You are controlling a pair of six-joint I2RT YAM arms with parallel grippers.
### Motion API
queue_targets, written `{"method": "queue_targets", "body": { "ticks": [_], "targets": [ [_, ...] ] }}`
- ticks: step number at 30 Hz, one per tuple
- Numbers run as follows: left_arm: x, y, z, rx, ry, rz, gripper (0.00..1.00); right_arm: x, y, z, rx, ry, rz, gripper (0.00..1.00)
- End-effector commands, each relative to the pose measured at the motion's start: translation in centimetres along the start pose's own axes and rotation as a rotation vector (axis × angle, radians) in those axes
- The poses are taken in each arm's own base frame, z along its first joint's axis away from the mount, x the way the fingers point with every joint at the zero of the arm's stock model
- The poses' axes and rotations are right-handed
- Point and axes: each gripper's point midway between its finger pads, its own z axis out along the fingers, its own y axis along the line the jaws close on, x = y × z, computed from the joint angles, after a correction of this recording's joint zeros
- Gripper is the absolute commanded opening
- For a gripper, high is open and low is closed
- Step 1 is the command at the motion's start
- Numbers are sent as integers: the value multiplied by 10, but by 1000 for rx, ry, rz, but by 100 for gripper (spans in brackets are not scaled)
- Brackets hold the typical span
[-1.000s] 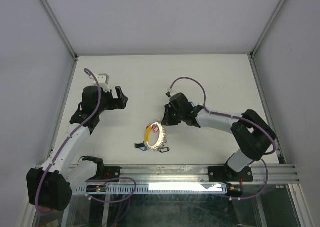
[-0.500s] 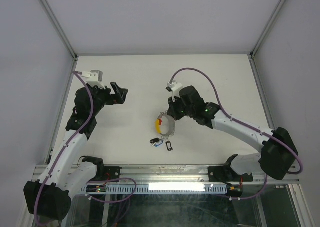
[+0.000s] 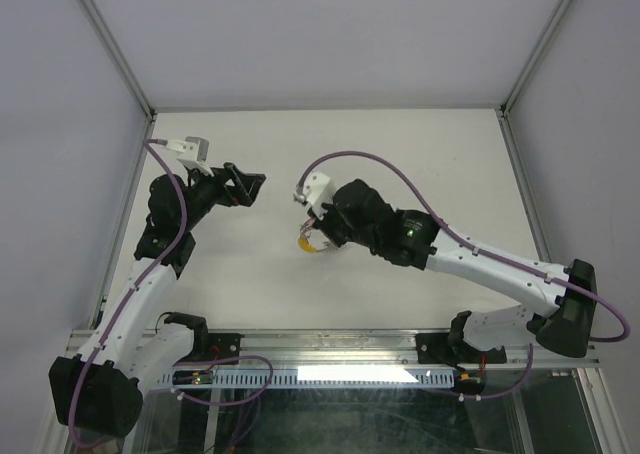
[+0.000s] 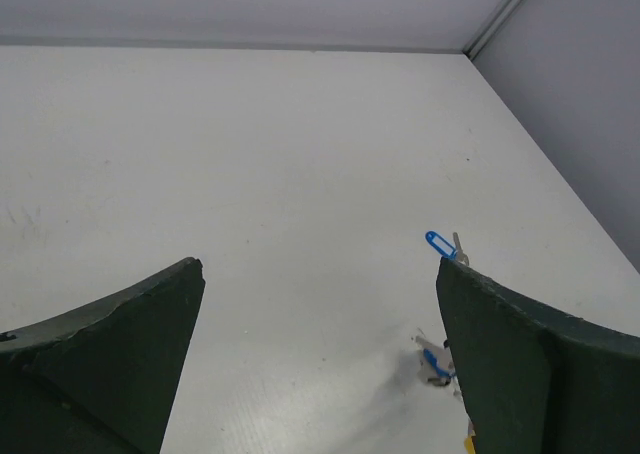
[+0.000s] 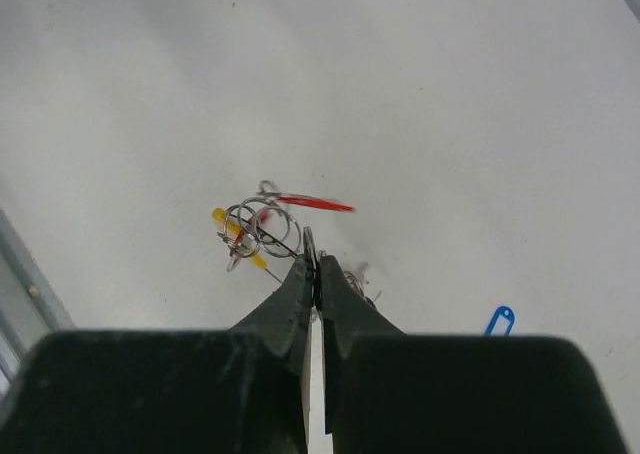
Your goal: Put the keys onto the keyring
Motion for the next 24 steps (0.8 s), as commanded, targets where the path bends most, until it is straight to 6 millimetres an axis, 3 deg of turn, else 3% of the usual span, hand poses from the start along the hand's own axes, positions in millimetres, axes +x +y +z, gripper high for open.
{"method": "queue_targets", "body": {
  "ticks": [1,3,7,15,20,24],
  "targets": [
    [-22,-15,-6,78,-107,23,99,18,-44,-14,262,58,-95,0],
    [-23,-17,-9,90,-130,31,99,25,-67,-19,265,54,1,0],
    [-19,-25,-10,146,-153,22,99,-8,-37,-27,184,-49,-63,0],
    [-19,-59,-18,356,-189,74,95,-15,-27,-37,129,-167,-201,0],
    [-20,-82,-31,494,-227,145,89,-26,-21,-55,97,-340,-420,0],
    [-18,-100,-41,591,-254,199,82,-21,-6,-64,42,-445,-609,0]
  ]
}}
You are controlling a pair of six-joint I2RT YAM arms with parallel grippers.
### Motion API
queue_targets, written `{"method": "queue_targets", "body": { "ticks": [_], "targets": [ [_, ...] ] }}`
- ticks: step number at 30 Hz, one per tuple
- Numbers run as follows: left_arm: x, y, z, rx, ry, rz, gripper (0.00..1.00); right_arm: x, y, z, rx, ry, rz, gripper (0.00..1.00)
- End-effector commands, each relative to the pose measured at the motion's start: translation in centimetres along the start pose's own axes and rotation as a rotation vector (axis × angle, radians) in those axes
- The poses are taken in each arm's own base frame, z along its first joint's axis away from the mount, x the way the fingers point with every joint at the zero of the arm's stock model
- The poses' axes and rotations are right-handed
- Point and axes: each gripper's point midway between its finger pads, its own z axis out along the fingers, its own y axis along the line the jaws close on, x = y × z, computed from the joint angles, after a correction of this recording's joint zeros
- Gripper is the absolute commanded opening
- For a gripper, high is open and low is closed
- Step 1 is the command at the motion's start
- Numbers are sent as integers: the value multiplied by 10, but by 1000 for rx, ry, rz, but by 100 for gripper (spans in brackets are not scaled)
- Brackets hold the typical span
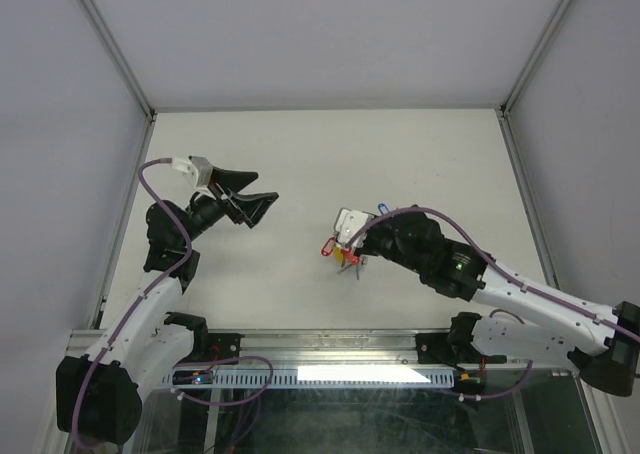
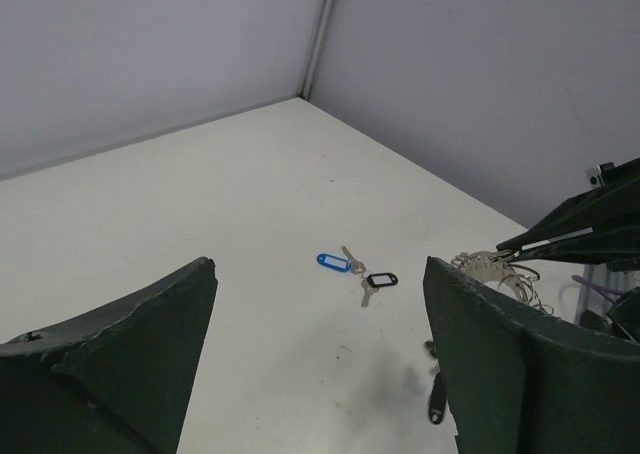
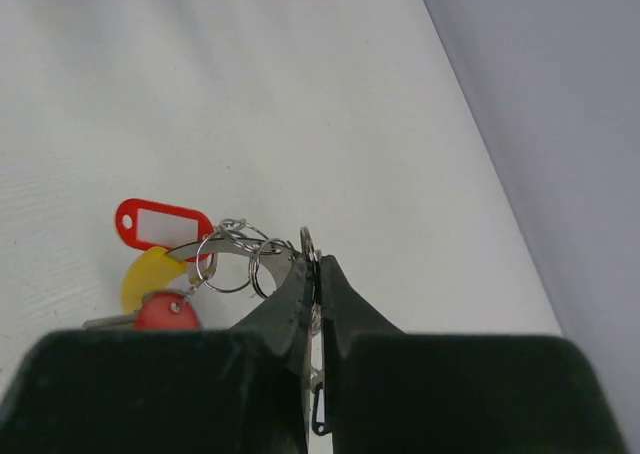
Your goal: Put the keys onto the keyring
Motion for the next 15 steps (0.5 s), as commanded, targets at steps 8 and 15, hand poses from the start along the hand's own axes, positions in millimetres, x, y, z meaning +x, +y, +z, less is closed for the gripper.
{"method": "queue_targets", "body": {
  "ticks": [8,15],
  "targets": [
    [-3,-91,-1,401,-48,204,73,-60,18,-36,-122,-408,-438,0],
    [8,-132,-2,519,-48,285,63,-74,23,-50,-126,-512,-597,0]
  ]
}}
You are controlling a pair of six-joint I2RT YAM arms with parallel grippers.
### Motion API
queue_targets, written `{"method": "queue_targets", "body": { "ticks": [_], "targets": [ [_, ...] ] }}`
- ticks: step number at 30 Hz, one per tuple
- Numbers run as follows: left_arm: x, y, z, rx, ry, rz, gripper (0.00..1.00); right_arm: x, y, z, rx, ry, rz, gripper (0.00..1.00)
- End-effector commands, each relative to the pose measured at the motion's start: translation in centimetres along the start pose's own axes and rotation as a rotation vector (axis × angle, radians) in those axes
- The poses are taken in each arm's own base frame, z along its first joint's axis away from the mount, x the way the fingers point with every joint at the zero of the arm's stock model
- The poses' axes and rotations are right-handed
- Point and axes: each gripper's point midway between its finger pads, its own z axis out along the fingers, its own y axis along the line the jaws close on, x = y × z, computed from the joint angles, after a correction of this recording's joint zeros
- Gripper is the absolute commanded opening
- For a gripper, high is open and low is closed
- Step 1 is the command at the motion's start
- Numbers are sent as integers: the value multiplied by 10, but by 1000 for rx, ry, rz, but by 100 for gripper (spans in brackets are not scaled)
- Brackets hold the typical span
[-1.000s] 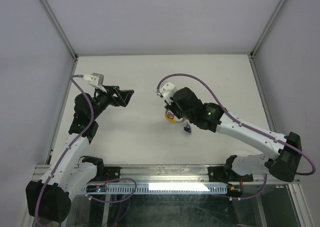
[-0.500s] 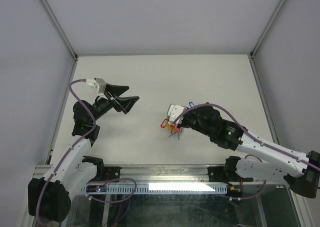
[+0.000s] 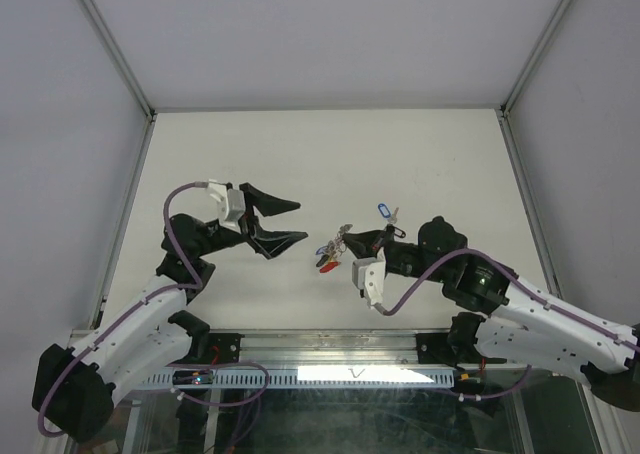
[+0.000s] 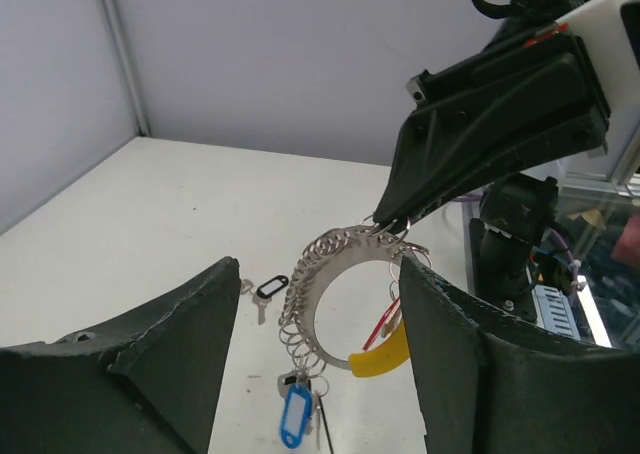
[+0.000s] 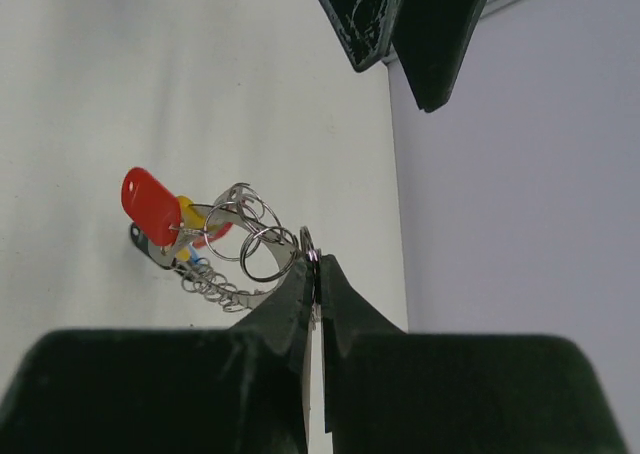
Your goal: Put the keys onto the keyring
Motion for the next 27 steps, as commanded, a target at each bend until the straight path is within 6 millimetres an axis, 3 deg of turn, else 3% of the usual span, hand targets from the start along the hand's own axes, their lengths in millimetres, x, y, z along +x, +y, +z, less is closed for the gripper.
{"method": "queue_targets", "body": {
  "ticks": [1,10,27],
  "targets": [
    [-12,-19,4,67,-31,151,61,-37,-25,-7,69,-148,-180,0],
    [-4,-61,10,228,-24,127,65,-50,-36,-13,103,-193,-283,0],
    [20,-67,30,181,-3,-43,72,-54,-46,-11,136,-197,-350,0]
  ]
}}
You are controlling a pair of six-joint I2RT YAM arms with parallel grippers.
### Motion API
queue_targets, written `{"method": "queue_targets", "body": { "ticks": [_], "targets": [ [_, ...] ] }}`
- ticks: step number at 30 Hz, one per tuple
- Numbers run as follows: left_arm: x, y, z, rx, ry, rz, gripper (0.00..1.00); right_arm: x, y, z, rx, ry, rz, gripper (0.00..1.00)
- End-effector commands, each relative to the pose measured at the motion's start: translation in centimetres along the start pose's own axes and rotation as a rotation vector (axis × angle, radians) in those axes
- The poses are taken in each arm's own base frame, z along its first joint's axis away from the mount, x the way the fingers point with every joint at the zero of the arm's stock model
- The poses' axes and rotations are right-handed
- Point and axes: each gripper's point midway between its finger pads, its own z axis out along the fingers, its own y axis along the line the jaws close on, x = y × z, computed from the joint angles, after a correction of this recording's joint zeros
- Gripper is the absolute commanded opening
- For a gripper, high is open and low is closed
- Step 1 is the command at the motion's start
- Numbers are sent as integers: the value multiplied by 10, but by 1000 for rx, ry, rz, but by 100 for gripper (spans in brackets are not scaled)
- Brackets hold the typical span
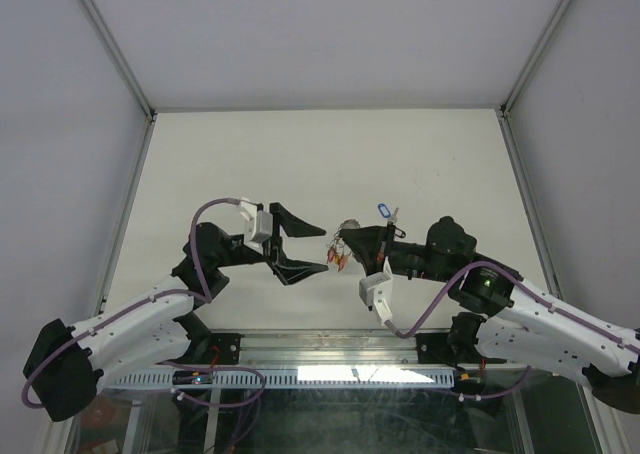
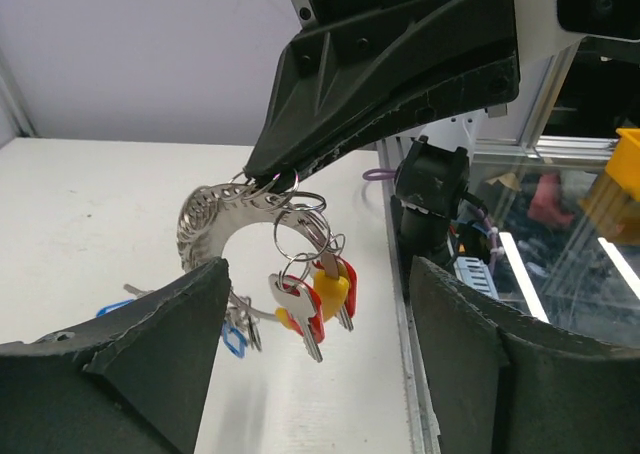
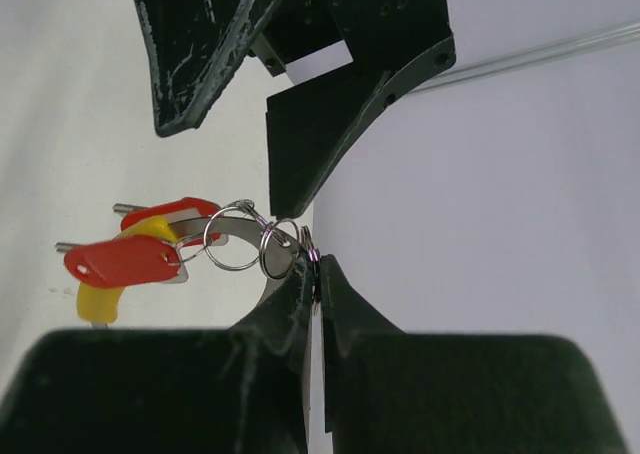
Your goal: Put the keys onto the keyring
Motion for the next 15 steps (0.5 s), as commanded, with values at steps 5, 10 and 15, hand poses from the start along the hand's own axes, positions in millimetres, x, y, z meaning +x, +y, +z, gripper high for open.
{"method": "queue_targets", "body": {
  "ticks": [5,10,15],
  "targets": [
    [-5,7,17,-56,-47,-30,72,-16,-30,0,96,-63,-66,0],
    [-1,4,26,-37,-35,-47,65,-15,-29,1,93,-58,-66,0],
    [3,1,32,-17,-23,-63,53,-14,-29,2,93,-55,-66,0]
  ]
}}
